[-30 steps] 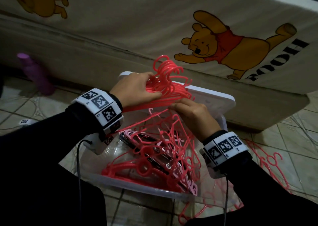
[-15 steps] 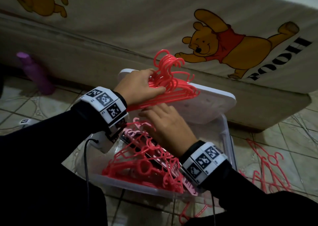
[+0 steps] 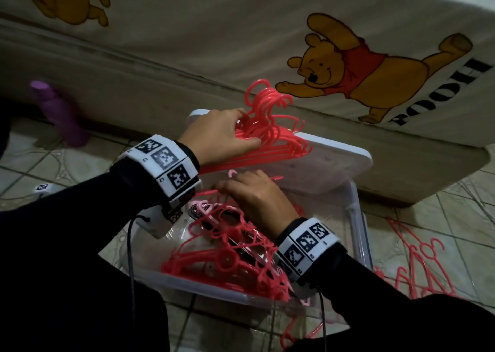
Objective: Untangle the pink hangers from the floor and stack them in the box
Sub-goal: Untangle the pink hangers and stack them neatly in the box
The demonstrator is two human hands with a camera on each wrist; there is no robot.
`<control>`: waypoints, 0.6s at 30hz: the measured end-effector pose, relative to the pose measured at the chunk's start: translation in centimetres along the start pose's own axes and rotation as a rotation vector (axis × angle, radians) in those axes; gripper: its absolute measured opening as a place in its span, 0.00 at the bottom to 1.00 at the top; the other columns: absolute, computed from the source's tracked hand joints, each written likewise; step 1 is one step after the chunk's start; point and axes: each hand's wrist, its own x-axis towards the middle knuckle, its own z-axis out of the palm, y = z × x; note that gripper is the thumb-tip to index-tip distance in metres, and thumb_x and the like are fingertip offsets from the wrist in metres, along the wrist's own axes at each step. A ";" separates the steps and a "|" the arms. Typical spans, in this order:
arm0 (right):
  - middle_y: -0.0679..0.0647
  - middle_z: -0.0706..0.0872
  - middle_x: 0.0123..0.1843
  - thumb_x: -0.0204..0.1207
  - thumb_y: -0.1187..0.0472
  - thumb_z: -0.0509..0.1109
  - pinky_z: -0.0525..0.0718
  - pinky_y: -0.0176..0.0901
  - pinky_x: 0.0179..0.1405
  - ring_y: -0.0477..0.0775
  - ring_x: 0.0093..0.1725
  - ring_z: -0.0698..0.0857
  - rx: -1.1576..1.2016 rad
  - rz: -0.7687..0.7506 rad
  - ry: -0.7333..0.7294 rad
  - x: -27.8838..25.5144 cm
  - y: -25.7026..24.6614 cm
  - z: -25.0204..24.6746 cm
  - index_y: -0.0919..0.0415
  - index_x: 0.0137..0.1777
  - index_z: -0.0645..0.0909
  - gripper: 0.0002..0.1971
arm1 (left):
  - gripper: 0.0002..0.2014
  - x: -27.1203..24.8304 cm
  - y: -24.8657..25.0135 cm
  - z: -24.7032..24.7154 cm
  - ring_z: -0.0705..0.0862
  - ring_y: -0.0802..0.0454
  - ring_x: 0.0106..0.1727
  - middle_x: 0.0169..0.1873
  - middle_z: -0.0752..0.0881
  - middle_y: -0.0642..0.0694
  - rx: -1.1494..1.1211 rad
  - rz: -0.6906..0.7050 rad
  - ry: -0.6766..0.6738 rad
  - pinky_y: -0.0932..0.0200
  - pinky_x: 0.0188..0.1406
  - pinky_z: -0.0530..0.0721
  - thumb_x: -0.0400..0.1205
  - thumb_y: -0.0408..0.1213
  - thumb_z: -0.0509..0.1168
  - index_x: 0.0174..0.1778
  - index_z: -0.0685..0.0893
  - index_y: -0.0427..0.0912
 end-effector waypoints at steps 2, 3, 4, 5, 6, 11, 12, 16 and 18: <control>0.55 0.87 0.38 0.73 0.67 0.68 0.80 0.51 0.39 0.58 0.37 0.85 -0.065 -0.044 0.031 0.2 0.0 -0.3 0.61 0.53 0.87 0.12 | 0.28 -0.2 0.2 0.1 0.85 0.47 0.50 0.42 0.87 0.52 0.040 0.017 0.003 0.50 0.52 0.82 0.66 0.64 0.60 0.57 0.83 0.53; 0.55 0.87 0.38 0.75 0.64 0.65 0.78 0.51 0.40 0.58 0.37 0.84 -0.086 -0.059 0.045 0.3 0.0 -0.5 0.60 0.54 0.88 0.12 | 0.28 -0.3 0.2 0.2 0.85 0.46 0.50 0.42 0.87 0.51 0.059 0.026 0.002 0.49 0.52 0.82 0.67 0.63 0.59 0.57 0.83 0.52; 0.54 0.86 0.38 0.75 0.63 0.65 0.76 0.50 0.41 0.57 0.37 0.83 -0.117 -0.075 0.054 0.5 0.0 -0.7 0.59 0.54 0.88 0.13 | 0.28 -0.4 0.2 0.3 0.85 0.46 0.51 0.43 0.88 0.50 0.078 0.036 0.000 0.49 0.53 0.82 0.68 0.63 0.59 0.57 0.82 0.50; 0.54 0.85 0.38 0.75 0.64 0.67 0.75 0.49 0.42 0.57 0.38 0.82 -0.156 -0.099 0.057 0.6 -0.1 -0.8 0.58 0.54 0.88 0.11 | 0.28 -0.5 0.2 0.4 0.85 0.45 0.52 0.45 0.89 0.49 0.097 0.040 -0.001 0.48 0.54 0.82 0.69 0.63 0.59 0.58 0.82 0.49; 0.54 0.85 0.38 0.74 0.65 0.71 0.75 0.49 0.42 0.57 0.38 0.82 -0.195 -0.128 0.050 0.7 -0.2 -0.8 0.57 0.54 0.88 0.11 | 0.27 -0.6 0.3 0.6 0.85 0.44 0.53 0.46 0.89 0.47 0.111 0.036 0.002 0.49 0.54 0.82 0.71 0.62 0.61 0.59 0.81 0.49; 0.48 0.85 0.36 0.76 0.61 0.62 0.78 0.46 0.40 0.53 0.38 0.83 -0.409 -0.205 -0.152 0.4 -1.4 0.1 0.49 0.55 0.87 0.14 | 0.22 -0.6 0.9 0.8 0.85 0.43 0.53 0.48 0.89 0.47 0.125 0.011 0.035 0.53 0.46 0.80 0.75 0.60 0.64 0.59 0.80 0.51; 0.47 0.85 0.37 0.76 0.58 0.62 0.77 0.45 0.41 0.52 0.38 0.83 -0.433 -0.167 -0.206 0.3 -1.4 0.3 0.47 0.56 0.87 0.14 | 0.22 -0.5 1.0 0.6 0.85 0.44 0.53 0.48 0.89 0.48 0.102 0.016 0.030 0.52 0.49 0.81 0.75 0.61 0.64 0.59 0.81 0.51; 0.44 0.87 0.40 0.74 0.52 0.69 0.77 0.44 0.44 0.51 0.42 0.84 -0.420 -0.047 -0.326 -0.2 -0.5 0.3 0.43 0.57 0.86 0.12 | 0.23 -0.3 0.9 -0.1 0.86 0.46 0.53 0.46 0.89 0.49 0.075 0.035 0.028 0.50 0.53 0.82 0.71 0.63 0.64 0.56 0.83 0.53; 0.43 0.87 0.39 0.74 0.51 0.70 0.77 0.44 0.42 0.50 0.41 0.85 -0.451 -0.041 -0.340 -0.4 -0.2 0.2 0.43 0.54 0.86 0.10 | 0.26 -0.3 0.7 -0.6 0.86 0.45 0.53 0.47 0.90 0.49 0.092 0.036 0.020 0.52 0.52 0.81 0.67 0.65 0.62 0.55 0.83 0.54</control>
